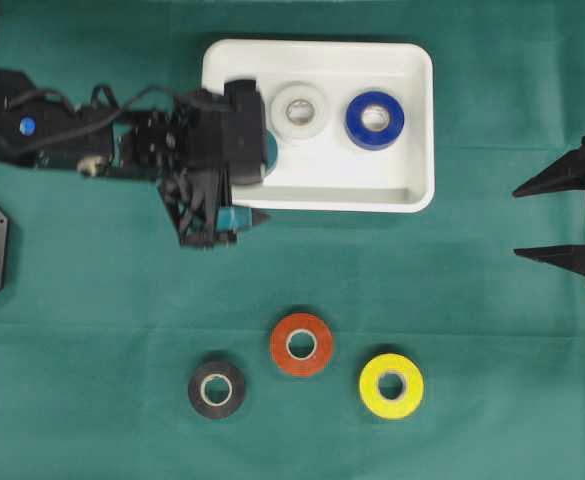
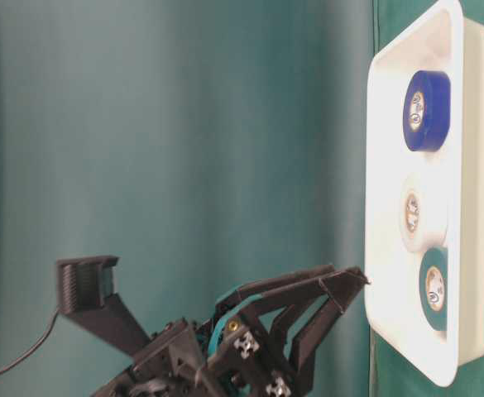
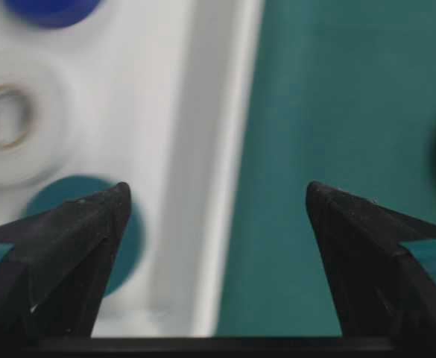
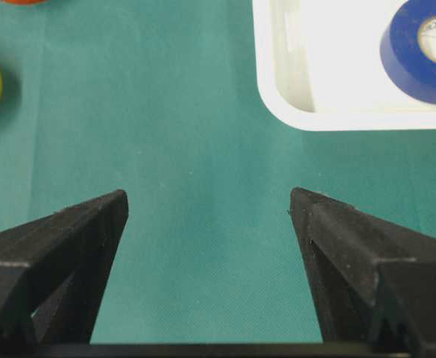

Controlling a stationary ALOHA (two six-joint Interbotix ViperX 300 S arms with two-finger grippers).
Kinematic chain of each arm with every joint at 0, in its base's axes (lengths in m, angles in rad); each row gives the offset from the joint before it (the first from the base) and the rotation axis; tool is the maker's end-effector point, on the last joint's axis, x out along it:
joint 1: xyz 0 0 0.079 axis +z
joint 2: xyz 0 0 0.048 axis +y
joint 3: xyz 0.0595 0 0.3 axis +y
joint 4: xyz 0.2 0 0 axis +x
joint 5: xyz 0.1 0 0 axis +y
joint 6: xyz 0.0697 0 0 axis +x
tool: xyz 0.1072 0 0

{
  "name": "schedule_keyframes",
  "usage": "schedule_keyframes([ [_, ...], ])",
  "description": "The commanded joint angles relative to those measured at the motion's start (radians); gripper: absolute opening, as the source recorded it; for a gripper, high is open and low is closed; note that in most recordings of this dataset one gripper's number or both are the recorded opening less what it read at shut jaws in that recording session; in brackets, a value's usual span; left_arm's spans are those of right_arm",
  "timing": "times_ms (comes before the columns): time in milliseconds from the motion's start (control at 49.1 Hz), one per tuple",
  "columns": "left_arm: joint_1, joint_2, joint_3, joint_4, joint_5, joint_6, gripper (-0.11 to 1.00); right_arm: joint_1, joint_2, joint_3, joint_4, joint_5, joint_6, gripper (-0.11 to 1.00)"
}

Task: Pick up the tape from a random location and place it into the white case.

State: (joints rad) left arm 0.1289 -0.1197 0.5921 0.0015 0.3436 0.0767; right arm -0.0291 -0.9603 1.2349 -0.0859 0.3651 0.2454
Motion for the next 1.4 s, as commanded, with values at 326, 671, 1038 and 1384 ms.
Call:
schedule_keyframes([
  [326,-0.025,-0.143,0.126,-0.008,-0.163,-0.017,0.93,0.002,0.002,-0.046,-0.002,-0.005,0.006,0.83],
  [671,-0.035,-0.342,0.331,-0.006,-0.367,-0.052,0.92,0.002,-0.003,-0.100,-0.002,-0.032,0.000,0.83],
  [1038,-0.049,-0.555,0.462,-0.006,-0.411,-0.052,0.92,0.002,0.011,-0.129,-0.026,-0.181,-0.005,0.83],
  [1384,-0.086,-0.675,0.543,-0.006,-0.411,-0.046,0.92,0.002,0.023,-0.141,-0.028,-0.190,-0.003,0.83],
])
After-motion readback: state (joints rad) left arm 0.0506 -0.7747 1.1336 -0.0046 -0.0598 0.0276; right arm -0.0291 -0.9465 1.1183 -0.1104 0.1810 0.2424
